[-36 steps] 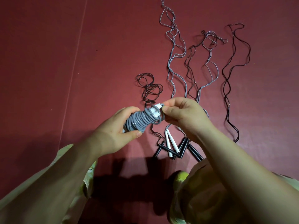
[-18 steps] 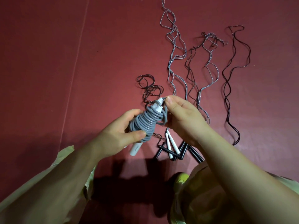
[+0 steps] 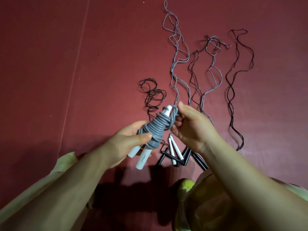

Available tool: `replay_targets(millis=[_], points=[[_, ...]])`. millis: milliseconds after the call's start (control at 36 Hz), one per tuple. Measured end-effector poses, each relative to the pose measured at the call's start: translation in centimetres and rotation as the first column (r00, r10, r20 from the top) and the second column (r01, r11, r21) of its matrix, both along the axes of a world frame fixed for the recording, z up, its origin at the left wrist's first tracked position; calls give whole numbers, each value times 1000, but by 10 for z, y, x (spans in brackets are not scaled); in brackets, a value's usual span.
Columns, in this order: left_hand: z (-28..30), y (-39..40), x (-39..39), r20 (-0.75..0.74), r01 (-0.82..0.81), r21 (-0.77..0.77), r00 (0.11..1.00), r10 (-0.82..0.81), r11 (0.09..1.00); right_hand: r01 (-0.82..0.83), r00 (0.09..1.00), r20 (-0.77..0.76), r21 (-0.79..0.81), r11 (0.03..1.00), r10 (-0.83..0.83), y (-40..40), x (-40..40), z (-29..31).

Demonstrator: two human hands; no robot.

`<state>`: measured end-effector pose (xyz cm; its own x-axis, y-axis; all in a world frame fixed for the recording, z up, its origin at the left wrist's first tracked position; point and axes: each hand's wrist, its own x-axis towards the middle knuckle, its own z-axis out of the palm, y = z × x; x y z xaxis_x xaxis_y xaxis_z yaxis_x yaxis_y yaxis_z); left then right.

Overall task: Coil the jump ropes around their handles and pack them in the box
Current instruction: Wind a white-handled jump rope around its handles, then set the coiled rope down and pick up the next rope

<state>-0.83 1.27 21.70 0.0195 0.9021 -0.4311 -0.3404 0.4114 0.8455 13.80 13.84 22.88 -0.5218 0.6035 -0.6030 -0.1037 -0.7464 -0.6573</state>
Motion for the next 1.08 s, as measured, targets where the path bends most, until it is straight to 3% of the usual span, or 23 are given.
replay_targets(millis=[111, 389, 500, 667, 806, 889, 1000, 1083], points=[[3, 2, 5, 25, 13, -39, 1000, -12, 999, 121, 982, 138, 89, 989, -132, 1, 6, -5], [6, 26, 49, 13, 120, -85, 993, -119, 989, 149, 838, 424, 428, 891, -344, 1, 67, -8], [11, 39, 80, 37, 151, -93, 988, -148, 984, 38, 799, 496, 522, 852, -340, 5, 101, -2], [23, 84, 144, -156, 218, -4, 964, -216, 976, 105, 867, 395, 450, 887, -303, 32, 162, 31], [27, 114, 206, -162, 172, 0, 972, -170, 985, 92, 862, 406, 462, 882, -303, 40, 223, 39], [26, 132, 245, -180, 193, -14, 965, -193, 981, 114, 866, 411, 391, 913, -284, 36, 264, 37], [25, 150, 307, -220, 241, -4, 947, -235, 971, 209, 891, 330, 310, 927, -311, 24, 312, 25], [14, 155, 366, -359, 357, -4, 871, -335, 934, 352, 853, 283, 305, 885, -438, 15, 354, 10]])
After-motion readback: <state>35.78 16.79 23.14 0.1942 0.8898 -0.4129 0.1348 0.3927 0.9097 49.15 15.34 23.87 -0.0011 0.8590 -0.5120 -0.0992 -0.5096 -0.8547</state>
